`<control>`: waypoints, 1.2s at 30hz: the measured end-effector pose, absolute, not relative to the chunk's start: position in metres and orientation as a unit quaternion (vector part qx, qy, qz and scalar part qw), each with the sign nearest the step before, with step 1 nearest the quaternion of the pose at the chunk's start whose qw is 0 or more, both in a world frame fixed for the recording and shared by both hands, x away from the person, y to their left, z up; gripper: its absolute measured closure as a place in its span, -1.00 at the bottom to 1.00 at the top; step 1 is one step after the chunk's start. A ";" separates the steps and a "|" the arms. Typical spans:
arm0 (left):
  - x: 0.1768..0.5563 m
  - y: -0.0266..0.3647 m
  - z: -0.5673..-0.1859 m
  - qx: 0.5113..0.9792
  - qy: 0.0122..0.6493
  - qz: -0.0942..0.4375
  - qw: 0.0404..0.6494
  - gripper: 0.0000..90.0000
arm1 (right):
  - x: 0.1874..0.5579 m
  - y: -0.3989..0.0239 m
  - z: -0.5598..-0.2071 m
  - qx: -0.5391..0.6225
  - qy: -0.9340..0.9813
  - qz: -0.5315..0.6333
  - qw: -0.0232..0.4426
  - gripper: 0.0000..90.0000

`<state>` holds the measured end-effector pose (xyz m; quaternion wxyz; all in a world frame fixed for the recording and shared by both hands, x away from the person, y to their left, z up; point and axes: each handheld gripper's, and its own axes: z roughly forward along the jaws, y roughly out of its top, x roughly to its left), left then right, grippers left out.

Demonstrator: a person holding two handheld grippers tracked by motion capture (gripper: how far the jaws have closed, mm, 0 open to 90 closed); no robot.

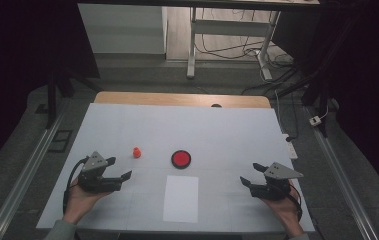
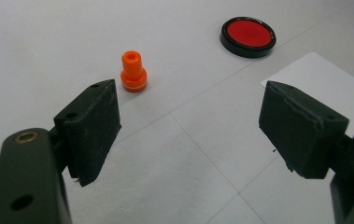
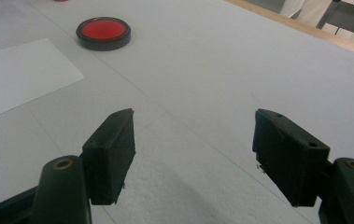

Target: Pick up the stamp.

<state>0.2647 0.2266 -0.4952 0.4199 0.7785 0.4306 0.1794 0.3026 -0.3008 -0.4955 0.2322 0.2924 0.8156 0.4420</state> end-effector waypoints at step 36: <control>0.346 0.204 -0.487 0.783 0.434 0.205 0.395 -0.45 | 0.304 -0.295 -0.502 0.293 0.821 0.434 0.229 -0.33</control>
